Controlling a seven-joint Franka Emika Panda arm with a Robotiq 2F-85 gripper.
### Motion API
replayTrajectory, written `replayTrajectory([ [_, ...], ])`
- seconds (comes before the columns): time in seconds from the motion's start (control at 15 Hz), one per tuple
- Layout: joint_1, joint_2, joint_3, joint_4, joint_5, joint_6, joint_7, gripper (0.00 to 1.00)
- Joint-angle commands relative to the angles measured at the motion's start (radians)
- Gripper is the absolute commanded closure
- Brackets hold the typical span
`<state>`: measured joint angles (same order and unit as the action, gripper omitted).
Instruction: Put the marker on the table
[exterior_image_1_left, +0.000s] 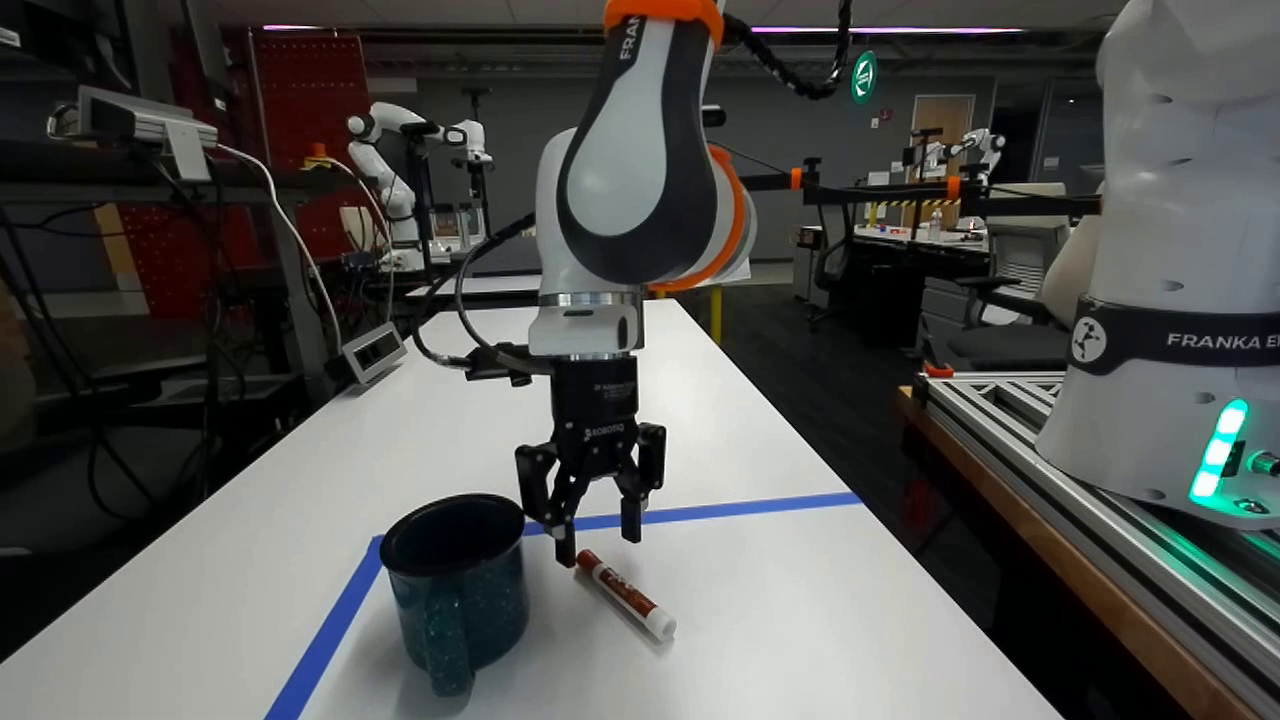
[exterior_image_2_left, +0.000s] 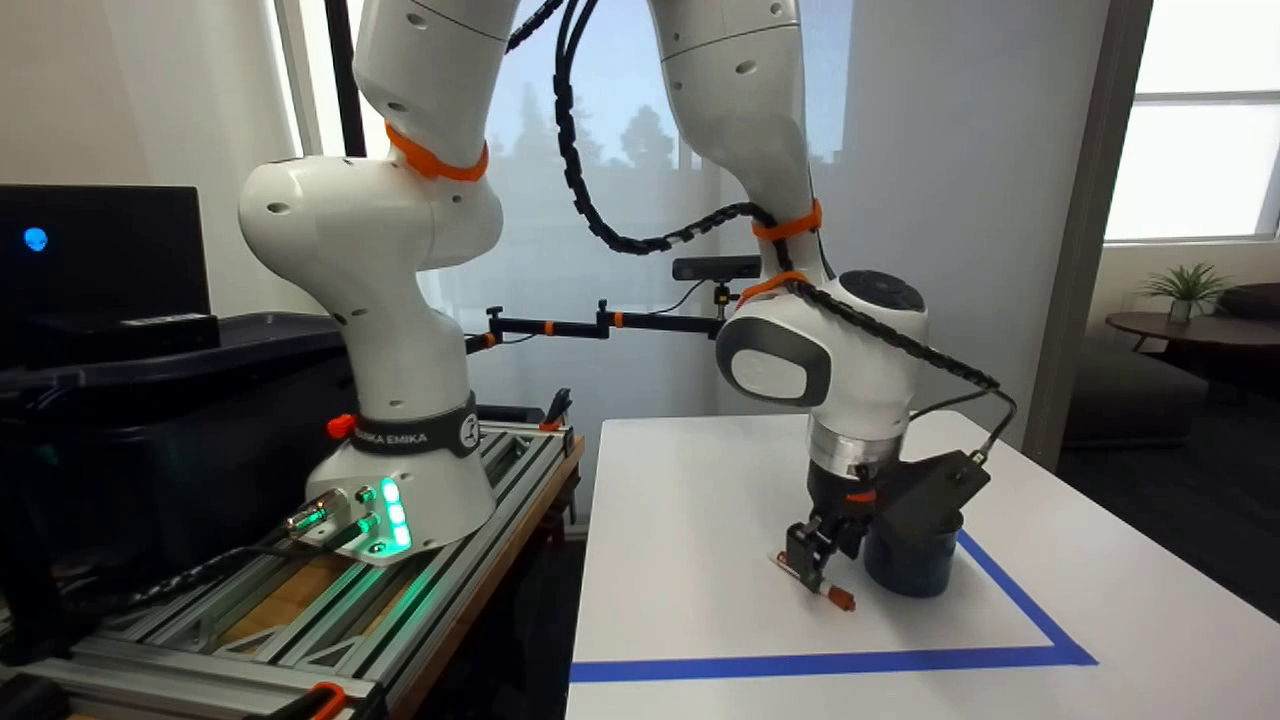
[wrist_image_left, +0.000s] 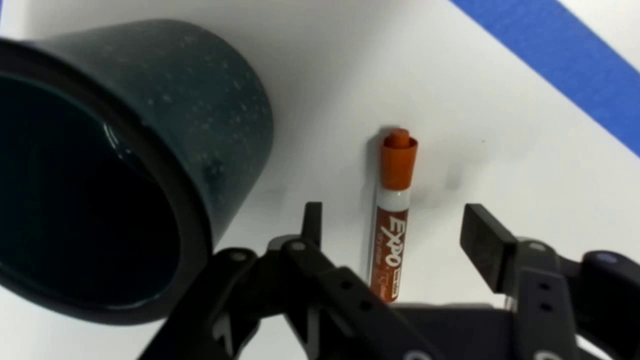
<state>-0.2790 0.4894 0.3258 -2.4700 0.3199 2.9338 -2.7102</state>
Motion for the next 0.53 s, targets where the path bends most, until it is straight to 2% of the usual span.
replayTrajectory([
  [0.0, -0.119, -0.117, 0.120, -0.105, -0.005, 0.030, -0.015, 0.00],
  [0.13, -0.157, -0.170, 0.160, -0.129, 0.017, -0.015, 0.003, 0.00],
  [0.27, -0.184, -0.219, 0.197, -0.140, 0.096, -0.058, 0.068, 0.00],
  [0.47, -0.133, -0.276, 0.150, -0.128, 0.201, -0.150, 0.179, 0.00],
])
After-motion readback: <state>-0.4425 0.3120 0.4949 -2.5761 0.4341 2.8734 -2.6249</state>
